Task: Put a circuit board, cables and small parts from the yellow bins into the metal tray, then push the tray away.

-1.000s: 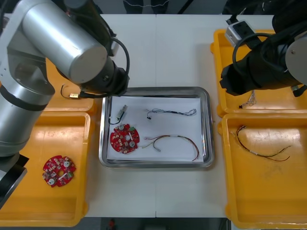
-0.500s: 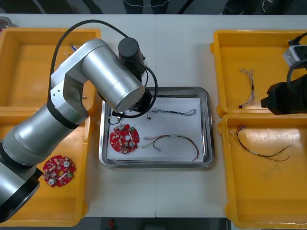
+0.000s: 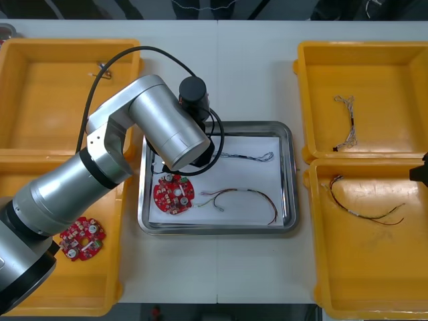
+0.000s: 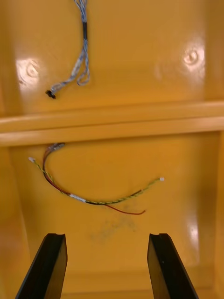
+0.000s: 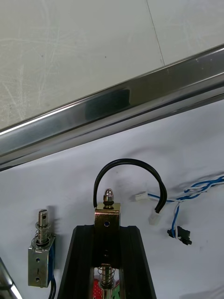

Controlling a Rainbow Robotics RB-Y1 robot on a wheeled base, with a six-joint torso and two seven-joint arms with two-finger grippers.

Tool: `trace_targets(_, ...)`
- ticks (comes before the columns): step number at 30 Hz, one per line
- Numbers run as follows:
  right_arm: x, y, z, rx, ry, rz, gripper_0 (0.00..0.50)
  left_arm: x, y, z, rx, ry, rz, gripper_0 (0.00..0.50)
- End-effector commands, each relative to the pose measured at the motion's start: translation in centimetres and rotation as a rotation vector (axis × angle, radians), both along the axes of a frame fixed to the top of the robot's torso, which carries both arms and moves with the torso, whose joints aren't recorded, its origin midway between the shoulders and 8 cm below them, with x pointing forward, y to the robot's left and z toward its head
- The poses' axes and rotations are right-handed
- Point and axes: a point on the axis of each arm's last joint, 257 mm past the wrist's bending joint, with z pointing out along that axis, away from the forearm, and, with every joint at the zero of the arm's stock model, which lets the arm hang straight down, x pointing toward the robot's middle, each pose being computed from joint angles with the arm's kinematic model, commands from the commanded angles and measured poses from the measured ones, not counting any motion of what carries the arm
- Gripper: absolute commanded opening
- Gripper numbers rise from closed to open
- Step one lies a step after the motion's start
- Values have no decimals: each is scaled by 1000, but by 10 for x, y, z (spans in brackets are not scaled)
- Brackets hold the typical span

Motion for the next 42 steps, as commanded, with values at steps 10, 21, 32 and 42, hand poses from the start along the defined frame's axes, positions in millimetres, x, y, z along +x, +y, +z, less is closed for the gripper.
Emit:
trace_targets(10, -24, -33, -12, -31, 40, -126, 500, 7, -21, 18, -62, -52, 42, 500)
trace_targets(21, -21, -32, -5, -19, 22, -126, 500, -2, -3, 59, -95, -44, 94, 500)
trace_targets(32, -19, -28, -1, -16, 16, -99, 500, -28, 66, 122, -137, 3, 167, 500)
trace_targets(42, -17, -25, 1, -11, 10, -90, 500, -32, 135, 164, -170, -46, 116, 500)
